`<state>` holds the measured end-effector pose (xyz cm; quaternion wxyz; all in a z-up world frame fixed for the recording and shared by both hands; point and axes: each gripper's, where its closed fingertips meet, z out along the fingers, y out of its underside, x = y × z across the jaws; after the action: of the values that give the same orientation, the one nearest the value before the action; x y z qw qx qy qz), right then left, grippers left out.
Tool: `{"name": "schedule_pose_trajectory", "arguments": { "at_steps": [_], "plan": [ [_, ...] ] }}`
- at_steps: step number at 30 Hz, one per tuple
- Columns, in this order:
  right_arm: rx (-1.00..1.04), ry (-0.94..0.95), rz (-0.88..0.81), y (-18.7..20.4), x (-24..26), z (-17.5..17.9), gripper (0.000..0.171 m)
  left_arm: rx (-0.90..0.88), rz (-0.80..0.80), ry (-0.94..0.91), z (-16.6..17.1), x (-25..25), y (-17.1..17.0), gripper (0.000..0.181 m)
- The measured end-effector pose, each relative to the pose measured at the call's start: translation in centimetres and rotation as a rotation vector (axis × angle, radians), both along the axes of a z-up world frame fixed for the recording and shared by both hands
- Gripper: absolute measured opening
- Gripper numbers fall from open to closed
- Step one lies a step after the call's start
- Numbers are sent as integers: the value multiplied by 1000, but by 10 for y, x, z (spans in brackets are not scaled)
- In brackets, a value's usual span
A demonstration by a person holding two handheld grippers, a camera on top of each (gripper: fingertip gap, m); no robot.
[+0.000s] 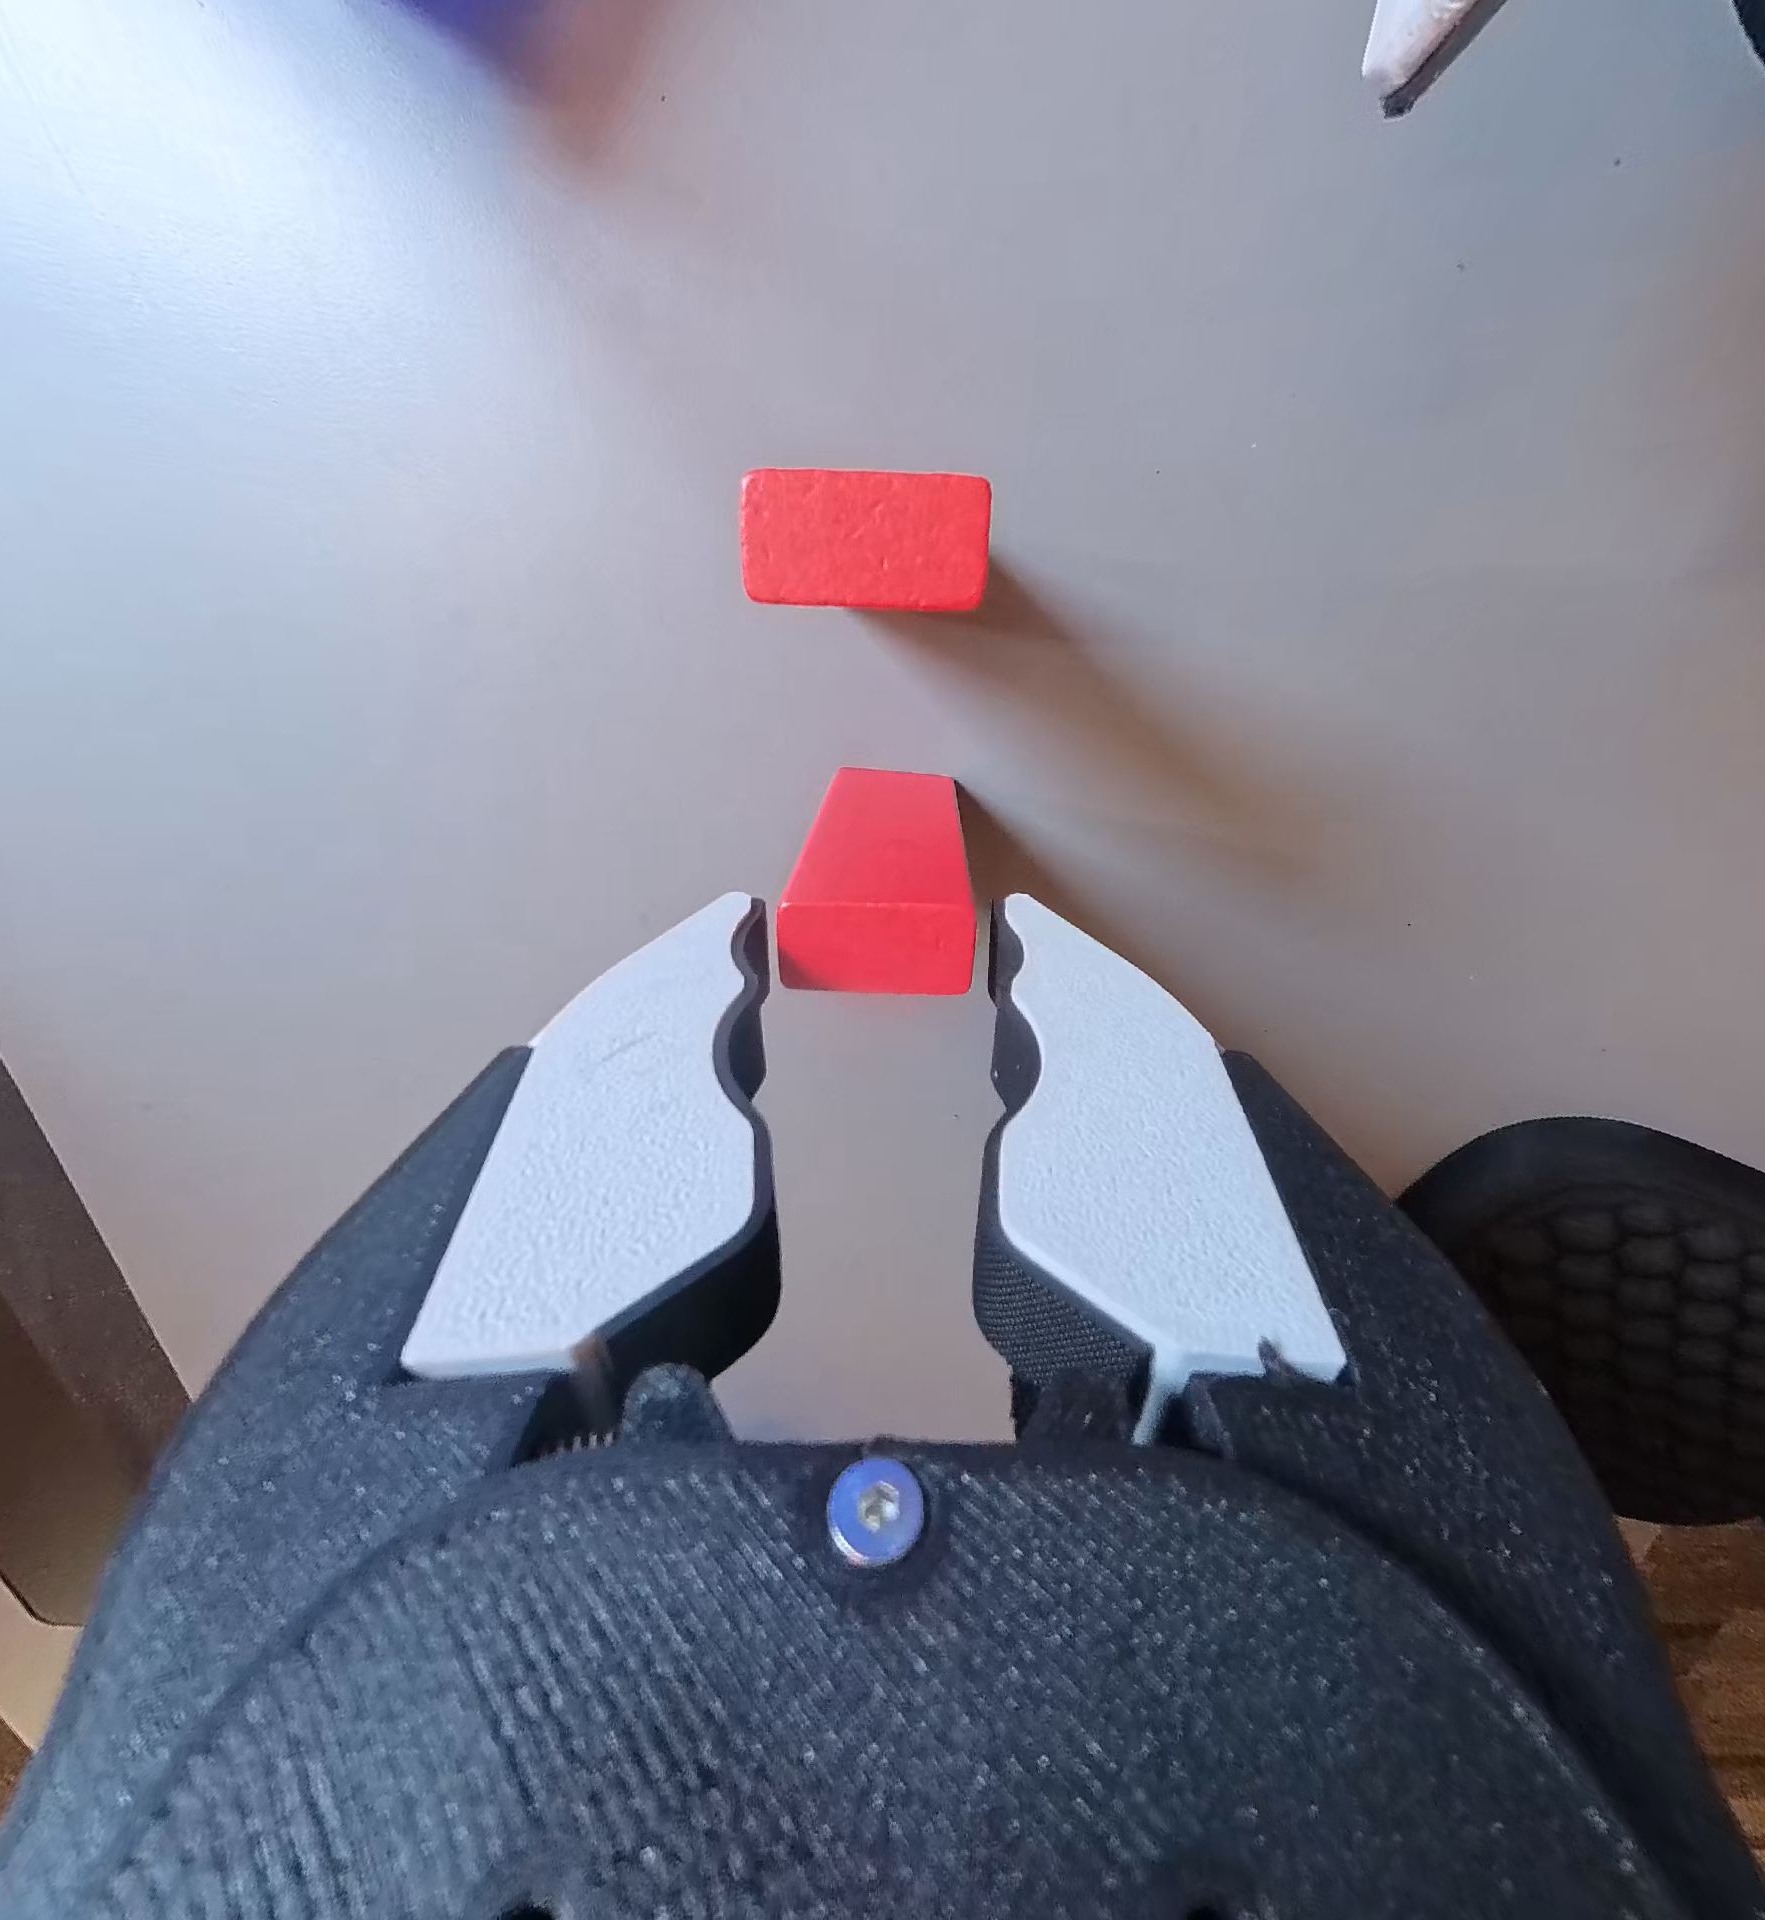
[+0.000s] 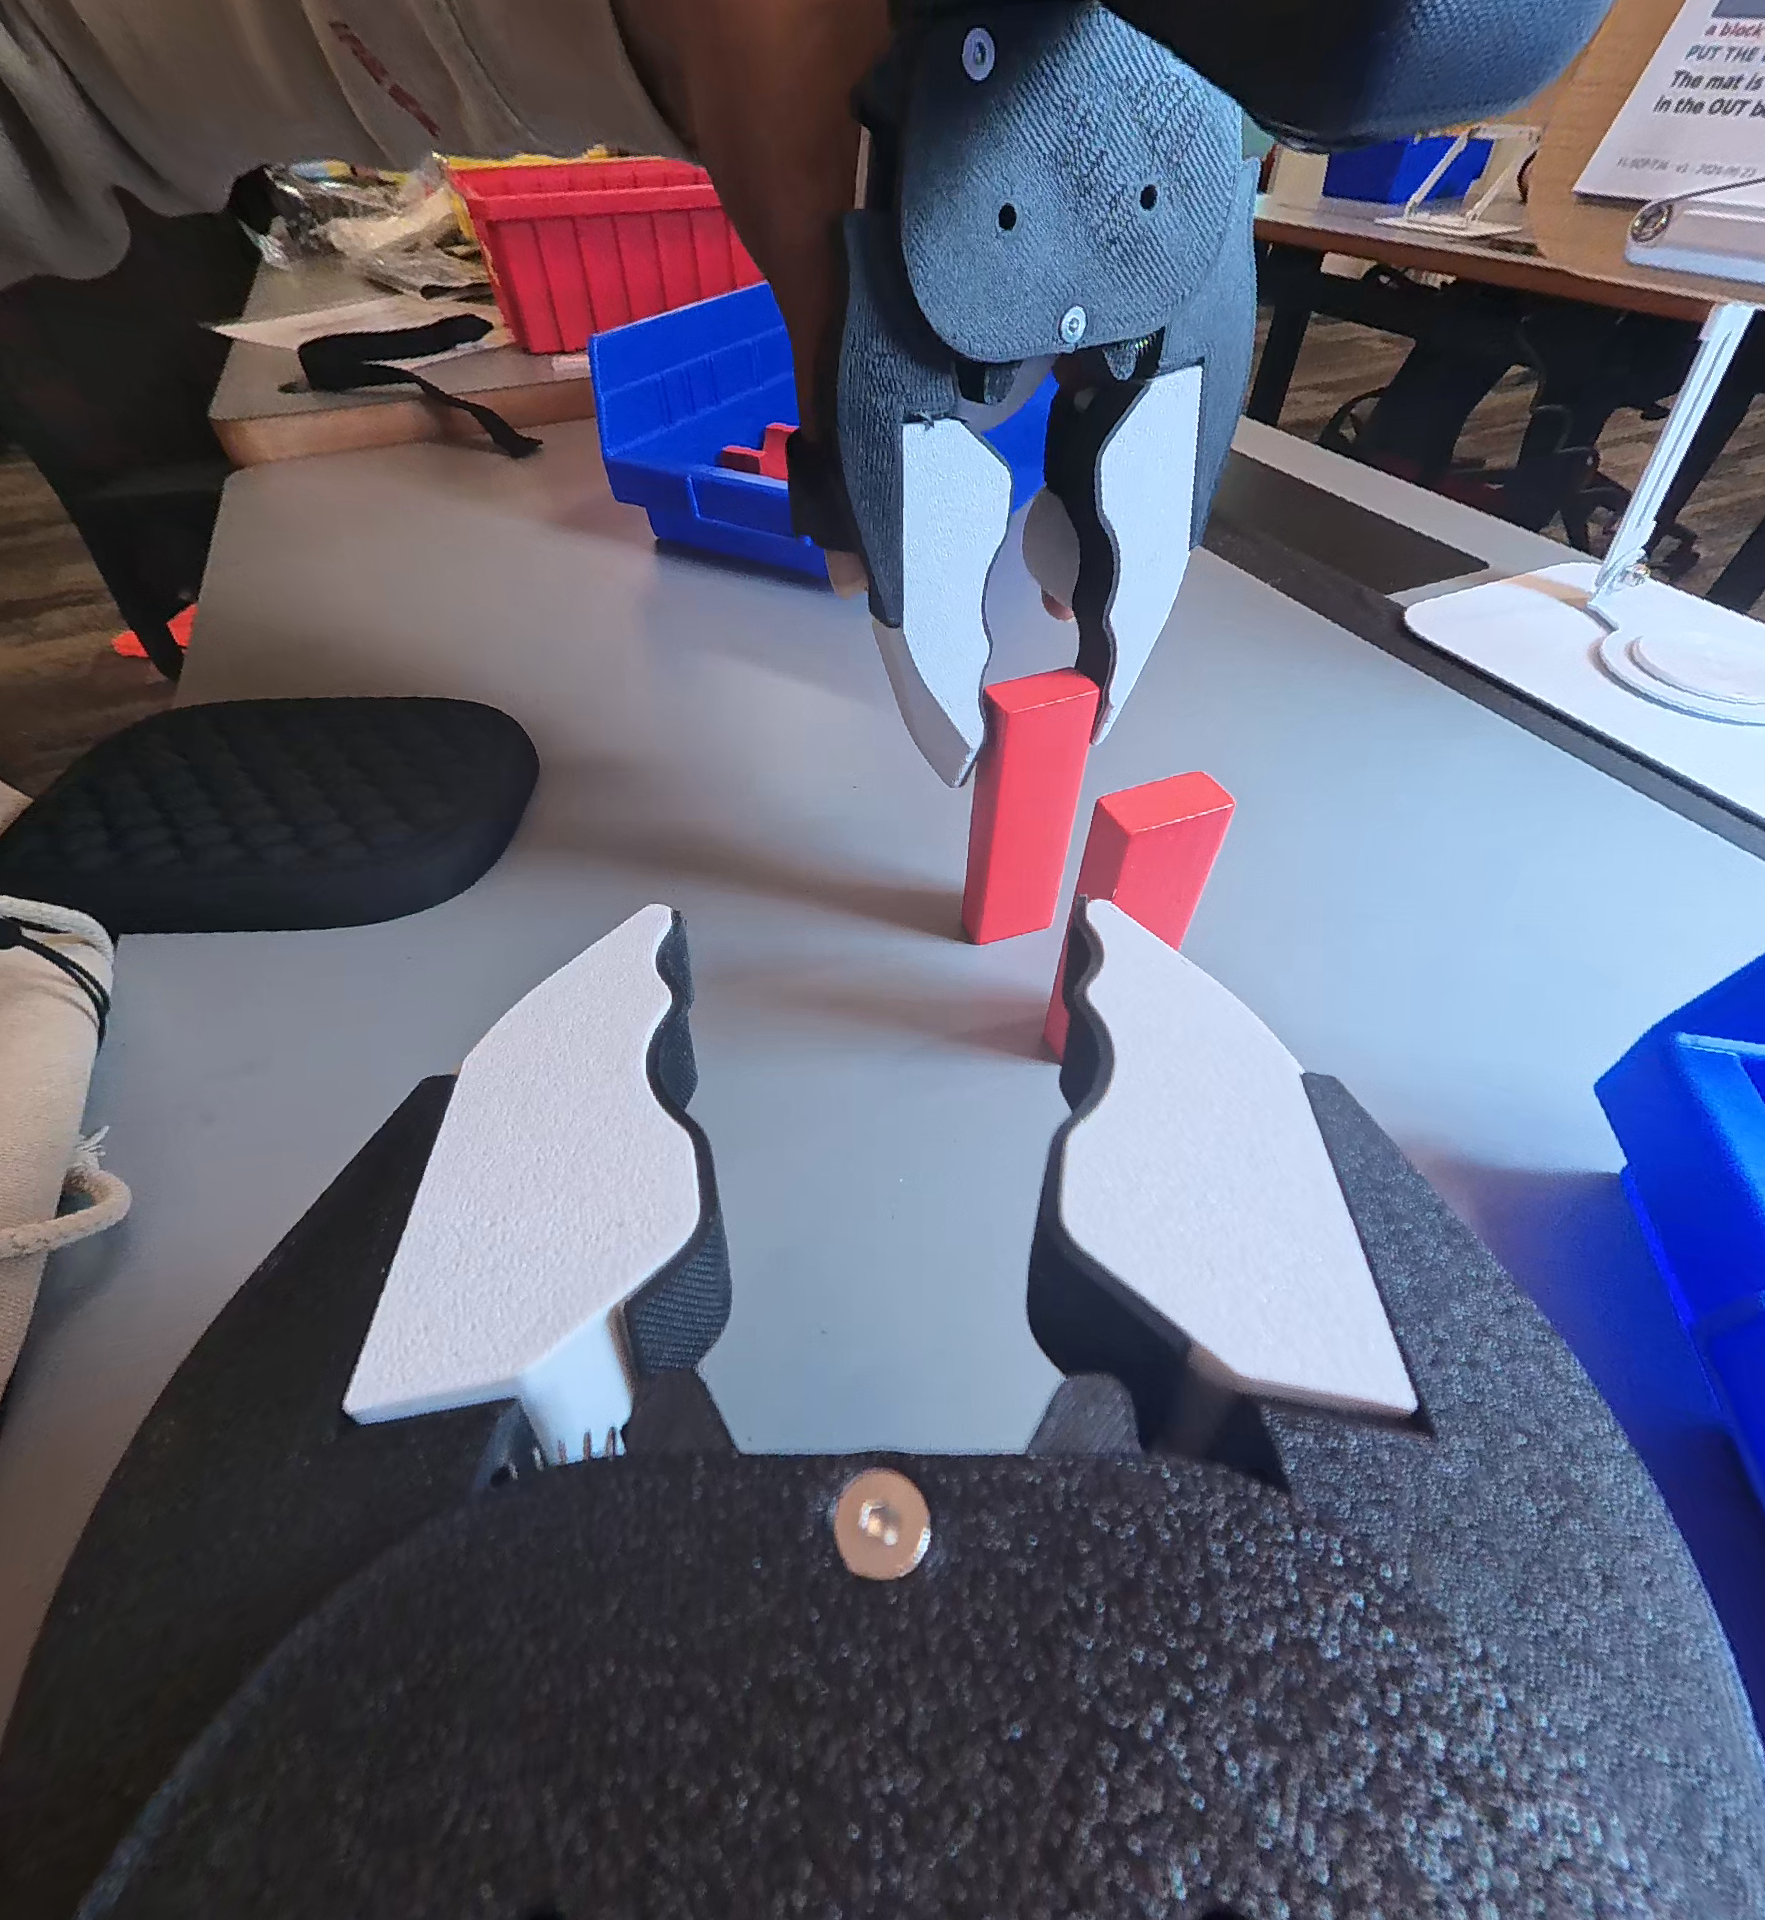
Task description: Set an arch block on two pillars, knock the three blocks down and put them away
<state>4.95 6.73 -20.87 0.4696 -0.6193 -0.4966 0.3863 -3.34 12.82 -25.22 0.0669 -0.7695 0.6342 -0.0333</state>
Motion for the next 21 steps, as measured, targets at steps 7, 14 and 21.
{"name": "schedule_pose_trajectory", "arguments": {
  "at_steps": [7,14,21],
  "plan": [
    [-1,-3,0,0,0,-1,69,-1,37,-9,3,0,1,41],
    [-2,-5,0,0,0,-1,69,9,23,0,4,-2,-1,37],
    [-2,-7,-1,0,0,-2,69,14,19,8,4,-2,-1,34]
  ]
}}
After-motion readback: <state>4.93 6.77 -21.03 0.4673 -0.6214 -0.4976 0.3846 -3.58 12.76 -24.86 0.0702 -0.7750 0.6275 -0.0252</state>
